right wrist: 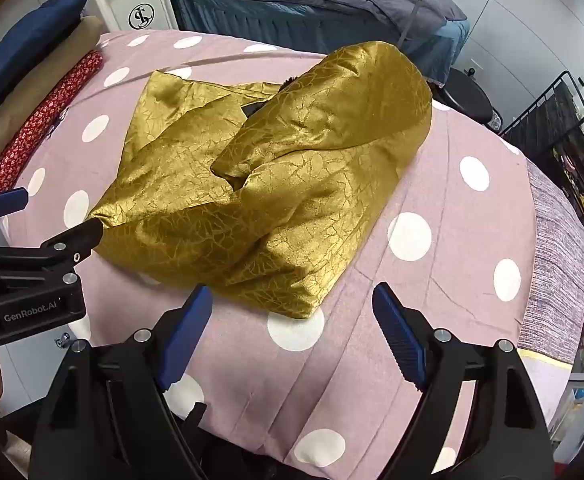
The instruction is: Fold large clothes
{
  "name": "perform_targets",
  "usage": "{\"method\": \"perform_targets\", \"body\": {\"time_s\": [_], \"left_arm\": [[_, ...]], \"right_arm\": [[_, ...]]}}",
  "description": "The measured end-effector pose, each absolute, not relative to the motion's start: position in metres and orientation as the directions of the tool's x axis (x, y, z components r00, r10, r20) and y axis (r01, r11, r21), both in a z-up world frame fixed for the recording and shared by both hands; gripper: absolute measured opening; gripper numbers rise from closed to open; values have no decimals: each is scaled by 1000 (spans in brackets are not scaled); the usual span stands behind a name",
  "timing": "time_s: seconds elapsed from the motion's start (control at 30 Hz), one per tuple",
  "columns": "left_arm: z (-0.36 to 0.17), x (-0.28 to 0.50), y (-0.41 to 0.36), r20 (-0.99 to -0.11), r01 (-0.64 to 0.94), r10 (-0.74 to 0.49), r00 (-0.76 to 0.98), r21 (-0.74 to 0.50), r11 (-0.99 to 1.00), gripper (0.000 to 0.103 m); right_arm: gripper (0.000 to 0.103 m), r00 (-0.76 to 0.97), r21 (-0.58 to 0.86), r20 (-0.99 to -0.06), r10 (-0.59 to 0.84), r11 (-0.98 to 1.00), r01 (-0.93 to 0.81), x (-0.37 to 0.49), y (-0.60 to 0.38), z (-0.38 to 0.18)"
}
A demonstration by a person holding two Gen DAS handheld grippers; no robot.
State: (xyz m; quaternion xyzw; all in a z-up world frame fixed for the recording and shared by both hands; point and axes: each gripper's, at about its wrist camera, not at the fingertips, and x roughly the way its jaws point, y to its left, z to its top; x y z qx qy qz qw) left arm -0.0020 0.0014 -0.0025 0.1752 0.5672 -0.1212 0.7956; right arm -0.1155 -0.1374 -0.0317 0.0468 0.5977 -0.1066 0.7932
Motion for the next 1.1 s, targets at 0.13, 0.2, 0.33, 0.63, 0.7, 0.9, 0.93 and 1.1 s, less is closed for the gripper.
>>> {"method": "perform_targets", "body": {"time_s": [0.13, 0.2, 0.33, 0.63, 0.7, 0.9, 0.93, 1.1], "left_arm": [[-3, -4, 1, -946, 392, 8, 325, 143, 909, 97], [-3, -5, 2, -946, 393, 9, 324, 143, 909, 97], [-6, -4, 0, -948, 397, 11, 318, 144, 907, 97], [-8, -2, -1, -951, 399, 15, 310, 144, 906, 97], [-8, -2, -1, -951, 399, 15, 309, 144, 906, 97], [-9, -1, -2, -954, 402, 17, 301, 143, 904, 97], [-10, -1, -2, -954, 402, 17, 300, 142, 904, 97], [-11, 0, -2, -956, 402, 17, 295, 140, 905, 97]], "right_arm": [[82, 256, -55, -960, -114, 973, 226, -115, -138, -32], [82, 254, -55, -961, -114, 972, 227, -115, -138, -32], [82, 251, -51, -962, -109, 972, 229, -115, -142, -33], [82, 243, -53, -963, -112, 971, 234, -117, -141, -37], [82, 241, -54, -964, -112, 971, 234, -117, -141, -37], [82, 234, -50, -966, -108, 969, 241, -116, -142, -38], [82, 232, -50, -967, -107, 969, 241, -116, -142, -39], [82, 230, -51, -967, -108, 970, 239, -116, -142, -40]]}}
